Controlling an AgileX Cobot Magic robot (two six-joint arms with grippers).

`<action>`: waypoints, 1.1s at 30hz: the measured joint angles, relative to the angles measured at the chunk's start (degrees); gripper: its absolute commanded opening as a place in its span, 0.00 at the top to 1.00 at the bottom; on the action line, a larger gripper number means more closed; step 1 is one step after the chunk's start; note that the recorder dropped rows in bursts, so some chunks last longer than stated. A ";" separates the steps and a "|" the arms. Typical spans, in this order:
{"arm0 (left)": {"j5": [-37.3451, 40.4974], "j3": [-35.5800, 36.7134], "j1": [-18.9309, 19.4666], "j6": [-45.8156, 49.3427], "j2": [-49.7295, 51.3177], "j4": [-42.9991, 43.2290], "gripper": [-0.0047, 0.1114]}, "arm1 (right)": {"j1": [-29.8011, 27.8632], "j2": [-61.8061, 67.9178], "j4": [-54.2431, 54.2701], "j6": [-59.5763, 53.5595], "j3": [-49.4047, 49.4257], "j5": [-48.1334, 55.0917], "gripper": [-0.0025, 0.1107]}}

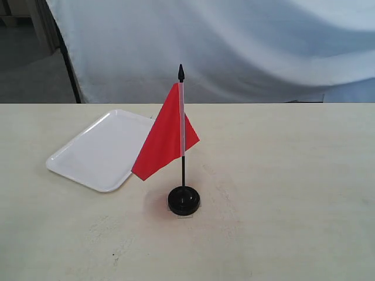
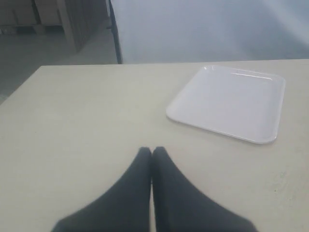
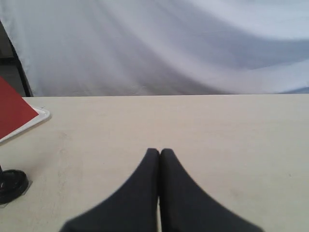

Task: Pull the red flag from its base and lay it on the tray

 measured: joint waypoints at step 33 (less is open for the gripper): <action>0.00 0.00 0.00 0.00 0.00 0.00 0.96 | 0.00 23.28 -15.99 23.45 -4.07 -58.83 0.98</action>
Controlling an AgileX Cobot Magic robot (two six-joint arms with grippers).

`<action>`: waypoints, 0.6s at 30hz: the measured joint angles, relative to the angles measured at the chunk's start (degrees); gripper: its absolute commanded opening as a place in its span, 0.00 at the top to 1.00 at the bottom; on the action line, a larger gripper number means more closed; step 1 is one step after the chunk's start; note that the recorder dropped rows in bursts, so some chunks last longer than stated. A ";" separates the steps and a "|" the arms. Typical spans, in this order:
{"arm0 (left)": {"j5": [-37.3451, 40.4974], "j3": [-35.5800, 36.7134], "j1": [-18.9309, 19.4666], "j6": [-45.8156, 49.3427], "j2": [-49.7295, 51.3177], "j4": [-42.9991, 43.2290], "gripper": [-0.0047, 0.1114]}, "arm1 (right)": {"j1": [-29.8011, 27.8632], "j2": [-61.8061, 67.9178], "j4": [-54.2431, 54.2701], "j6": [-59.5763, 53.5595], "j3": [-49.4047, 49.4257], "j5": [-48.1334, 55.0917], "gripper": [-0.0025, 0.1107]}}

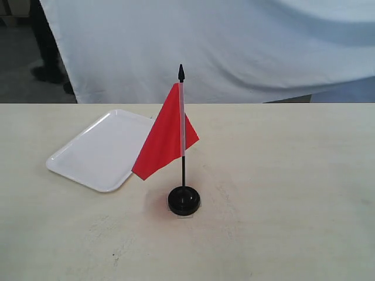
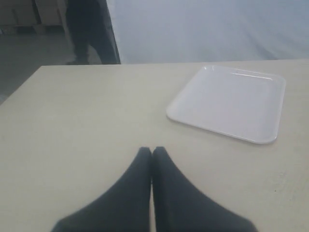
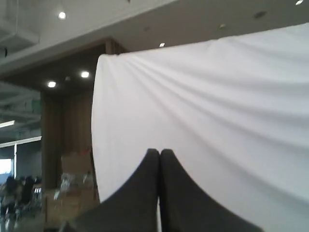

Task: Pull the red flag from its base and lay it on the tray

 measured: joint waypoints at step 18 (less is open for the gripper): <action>0.00 0.00 0.00 0.00 0.00 0.00 0.96 | 2.14 84.34 -37.82 -8.66 -21.33 -20.81 0.98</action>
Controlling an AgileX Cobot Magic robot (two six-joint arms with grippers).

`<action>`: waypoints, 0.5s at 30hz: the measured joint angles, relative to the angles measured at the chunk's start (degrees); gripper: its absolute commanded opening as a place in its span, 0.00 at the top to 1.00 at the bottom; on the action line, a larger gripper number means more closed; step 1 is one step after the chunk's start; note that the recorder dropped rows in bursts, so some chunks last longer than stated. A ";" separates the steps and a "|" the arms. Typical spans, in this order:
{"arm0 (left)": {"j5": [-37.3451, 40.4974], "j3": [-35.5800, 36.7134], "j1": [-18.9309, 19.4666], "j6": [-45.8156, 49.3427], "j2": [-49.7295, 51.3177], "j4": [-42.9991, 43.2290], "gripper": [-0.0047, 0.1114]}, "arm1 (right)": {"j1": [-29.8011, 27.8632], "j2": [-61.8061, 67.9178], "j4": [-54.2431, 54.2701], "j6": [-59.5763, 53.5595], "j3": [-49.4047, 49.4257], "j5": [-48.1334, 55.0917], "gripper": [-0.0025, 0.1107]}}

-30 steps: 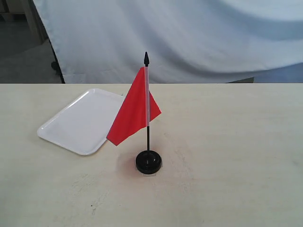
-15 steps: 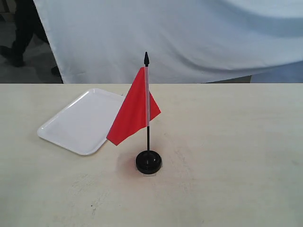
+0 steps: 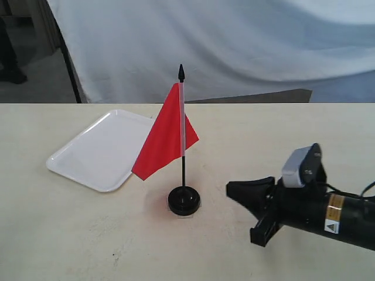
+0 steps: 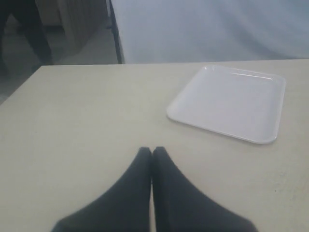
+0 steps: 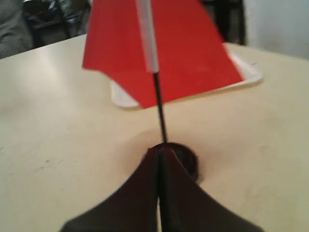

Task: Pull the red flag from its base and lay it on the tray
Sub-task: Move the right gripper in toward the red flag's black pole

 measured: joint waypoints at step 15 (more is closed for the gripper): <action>0.00 0.00 0.00 0.00 0.00 0.00 0.96 | 2.83 6.98 -13.21 2.50 -11.86 -0.39 0.98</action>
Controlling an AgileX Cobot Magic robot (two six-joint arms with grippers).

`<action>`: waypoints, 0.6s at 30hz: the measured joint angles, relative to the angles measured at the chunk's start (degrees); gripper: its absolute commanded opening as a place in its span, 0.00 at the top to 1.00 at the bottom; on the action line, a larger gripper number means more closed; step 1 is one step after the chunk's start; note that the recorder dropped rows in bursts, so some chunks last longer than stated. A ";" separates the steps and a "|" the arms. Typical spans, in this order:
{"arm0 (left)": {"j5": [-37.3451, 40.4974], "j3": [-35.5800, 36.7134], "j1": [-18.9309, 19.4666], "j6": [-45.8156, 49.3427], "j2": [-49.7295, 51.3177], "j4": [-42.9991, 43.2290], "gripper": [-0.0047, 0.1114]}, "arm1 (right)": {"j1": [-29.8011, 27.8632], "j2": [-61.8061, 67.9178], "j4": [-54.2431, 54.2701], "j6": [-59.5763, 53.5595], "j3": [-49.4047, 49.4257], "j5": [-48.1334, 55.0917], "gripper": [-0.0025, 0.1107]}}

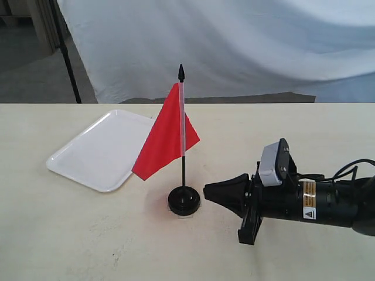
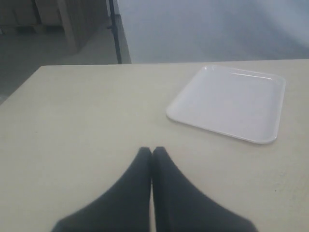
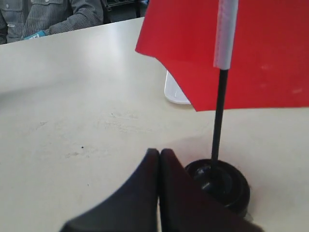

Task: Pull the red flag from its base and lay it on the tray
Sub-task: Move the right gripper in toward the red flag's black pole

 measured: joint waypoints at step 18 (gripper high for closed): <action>0.00 0.00 0.00 0.00 0.00 0.00 0.96 | 3.44 0.00 4.67 2.85 -4.30 0.52 0.48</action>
